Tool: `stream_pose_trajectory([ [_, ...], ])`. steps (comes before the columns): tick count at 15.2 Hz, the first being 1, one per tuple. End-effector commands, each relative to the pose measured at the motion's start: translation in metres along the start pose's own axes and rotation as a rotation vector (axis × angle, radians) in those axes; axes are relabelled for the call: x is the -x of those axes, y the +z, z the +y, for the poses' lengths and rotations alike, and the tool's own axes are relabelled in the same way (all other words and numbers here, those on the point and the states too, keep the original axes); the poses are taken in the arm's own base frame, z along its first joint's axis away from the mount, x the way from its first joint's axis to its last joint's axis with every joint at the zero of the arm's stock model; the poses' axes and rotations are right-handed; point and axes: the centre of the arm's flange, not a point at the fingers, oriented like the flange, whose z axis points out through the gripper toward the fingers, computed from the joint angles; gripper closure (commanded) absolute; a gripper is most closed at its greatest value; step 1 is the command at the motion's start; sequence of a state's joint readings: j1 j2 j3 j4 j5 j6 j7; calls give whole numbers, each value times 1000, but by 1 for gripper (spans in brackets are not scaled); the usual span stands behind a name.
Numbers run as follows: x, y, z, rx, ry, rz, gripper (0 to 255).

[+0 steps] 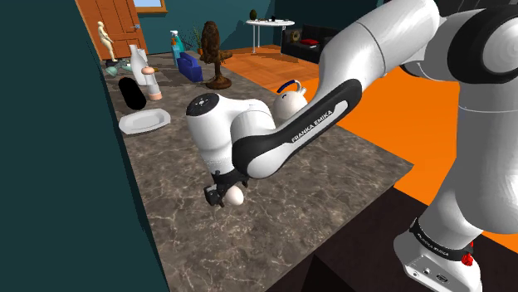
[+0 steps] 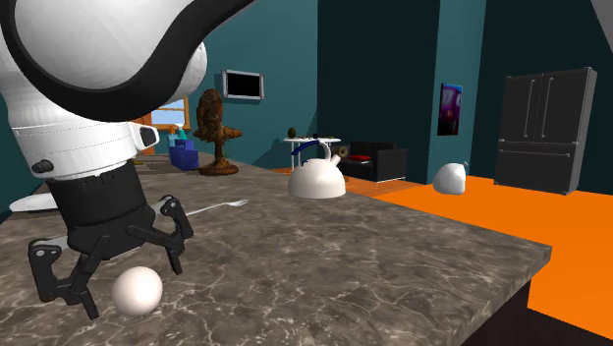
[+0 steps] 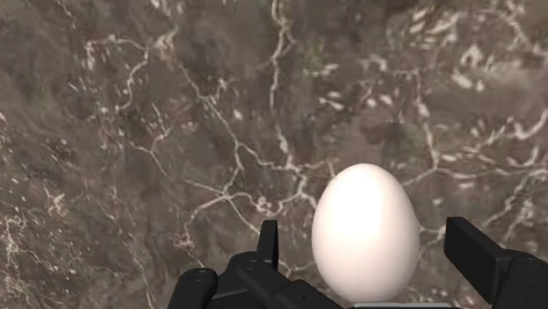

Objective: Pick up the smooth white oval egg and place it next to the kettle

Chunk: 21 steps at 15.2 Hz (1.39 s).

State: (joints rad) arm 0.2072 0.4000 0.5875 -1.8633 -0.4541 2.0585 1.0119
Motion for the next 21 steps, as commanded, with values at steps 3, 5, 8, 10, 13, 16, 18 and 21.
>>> stream_pose_trajectory([
  [3,0,4,-1,0,0,0,0],
  [5,0,4,-1,0,0,0,0],
  [8,0,4,-1,0,0,0,255],
  [10,0,4,-1,0,0,0,255],
  [13,0,4,-1,0,0,0,255],
  [16,0,4,-1,0,0,0,255],
  [18,0,-1,0,0,0,0,255],
  [21,-1,-17,3,0,0,0,255],
])
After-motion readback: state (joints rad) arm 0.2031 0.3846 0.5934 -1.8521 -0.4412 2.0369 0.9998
